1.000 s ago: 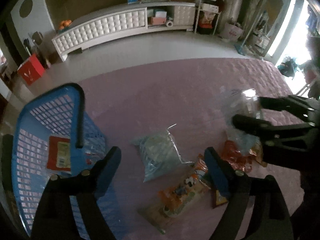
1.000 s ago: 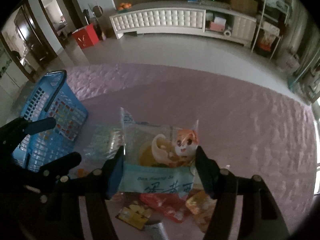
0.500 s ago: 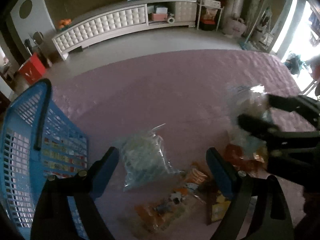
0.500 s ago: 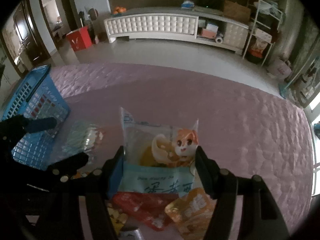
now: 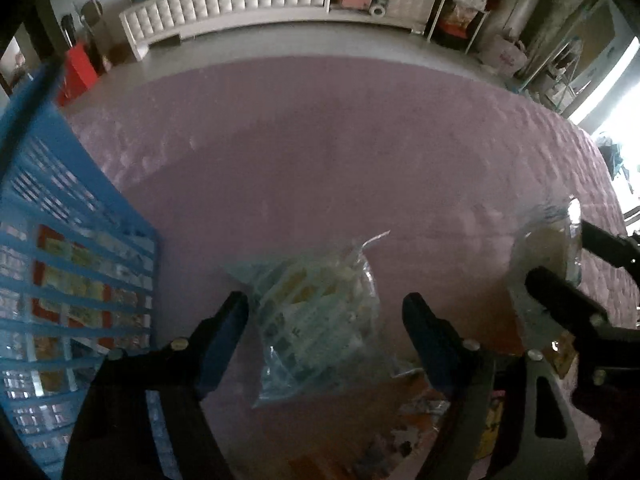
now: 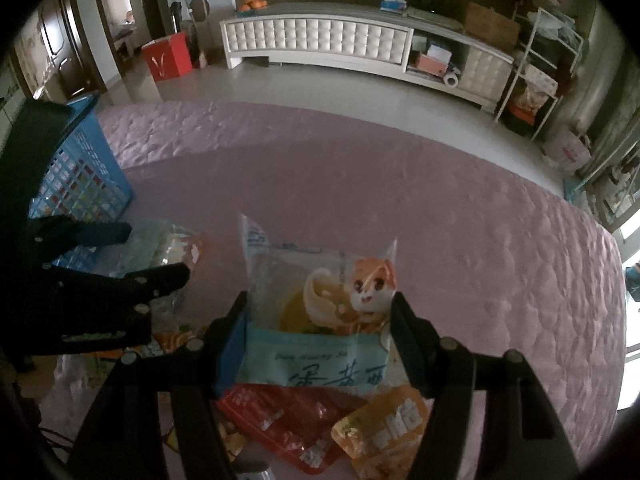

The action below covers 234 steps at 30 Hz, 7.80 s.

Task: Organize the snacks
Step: 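Carry both bags over the blue basket and release them inside, then move both tools back over the remaining snacks on the table, then grasp the orange-yellow pouch with right tool while left grasps the red bag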

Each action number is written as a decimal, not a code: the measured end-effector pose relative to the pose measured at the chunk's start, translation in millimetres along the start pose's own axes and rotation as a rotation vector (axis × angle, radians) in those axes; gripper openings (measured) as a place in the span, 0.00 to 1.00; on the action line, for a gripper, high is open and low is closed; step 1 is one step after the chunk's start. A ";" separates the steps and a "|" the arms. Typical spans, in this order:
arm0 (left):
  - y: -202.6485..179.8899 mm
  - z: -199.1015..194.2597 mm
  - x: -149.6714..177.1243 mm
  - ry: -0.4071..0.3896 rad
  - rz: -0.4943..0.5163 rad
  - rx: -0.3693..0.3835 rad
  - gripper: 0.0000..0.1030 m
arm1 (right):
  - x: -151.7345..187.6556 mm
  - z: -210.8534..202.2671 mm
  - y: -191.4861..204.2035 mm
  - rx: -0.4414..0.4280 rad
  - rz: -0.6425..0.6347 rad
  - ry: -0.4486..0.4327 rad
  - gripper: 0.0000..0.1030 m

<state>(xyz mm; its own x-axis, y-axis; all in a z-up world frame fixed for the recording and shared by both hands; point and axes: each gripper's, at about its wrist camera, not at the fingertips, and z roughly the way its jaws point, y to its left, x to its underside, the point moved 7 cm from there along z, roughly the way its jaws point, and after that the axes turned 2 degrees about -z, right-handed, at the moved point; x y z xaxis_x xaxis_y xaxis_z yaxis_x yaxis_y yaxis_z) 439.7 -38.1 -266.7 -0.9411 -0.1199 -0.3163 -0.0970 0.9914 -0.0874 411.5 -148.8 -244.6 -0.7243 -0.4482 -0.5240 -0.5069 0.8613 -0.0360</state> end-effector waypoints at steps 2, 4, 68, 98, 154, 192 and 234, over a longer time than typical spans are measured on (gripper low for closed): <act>0.4 8.2 2.3 0.013 0.006 -0.023 0.68 | -0.7 0.3 0.2 0.001 0.005 0.004 0.69; -0.9 6.5 3.1 -0.008 0.022 -0.026 0.62 | -0.2 0.3 0.3 0.005 0.003 0.008 0.69; 197.2 -234.2 123.8 -0.302 0.046 -0.038 0.60 | -42.8 -119.5 258.3 0.005 -0.263 -0.113 0.69; 192.0 -243.1 145.0 -0.321 0.043 -0.039 0.75 | -24.2 -119.9 251.6 0.036 -0.331 -0.038 0.88; -67.6 -111.3 133.6 -0.139 0.324 0.082 0.75 | 93.4 -88.0 -31.5 0.053 0.153 0.039 0.88; -78.8 -77.9 109.7 -0.087 0.281 0.101 0.75 | 98.6 -47.1 -60.7 0.009 0.092 0.017 0.18; -184.9 -8.4 77.6 0.014 0.409 0.111 0.20 | 95.6 -48.3 -74.3 -0.069 0.230 0.040 0.18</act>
<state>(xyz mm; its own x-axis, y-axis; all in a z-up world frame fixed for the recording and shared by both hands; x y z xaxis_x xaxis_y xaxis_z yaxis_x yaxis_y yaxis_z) 381.9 -230.4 -267.1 -0.8990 0.2841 -0.3333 0.3206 0.9454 -0.0588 357.4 -267.3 -251.0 -0.8415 -0.2521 -0.4779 -0.3560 0.9240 0.1394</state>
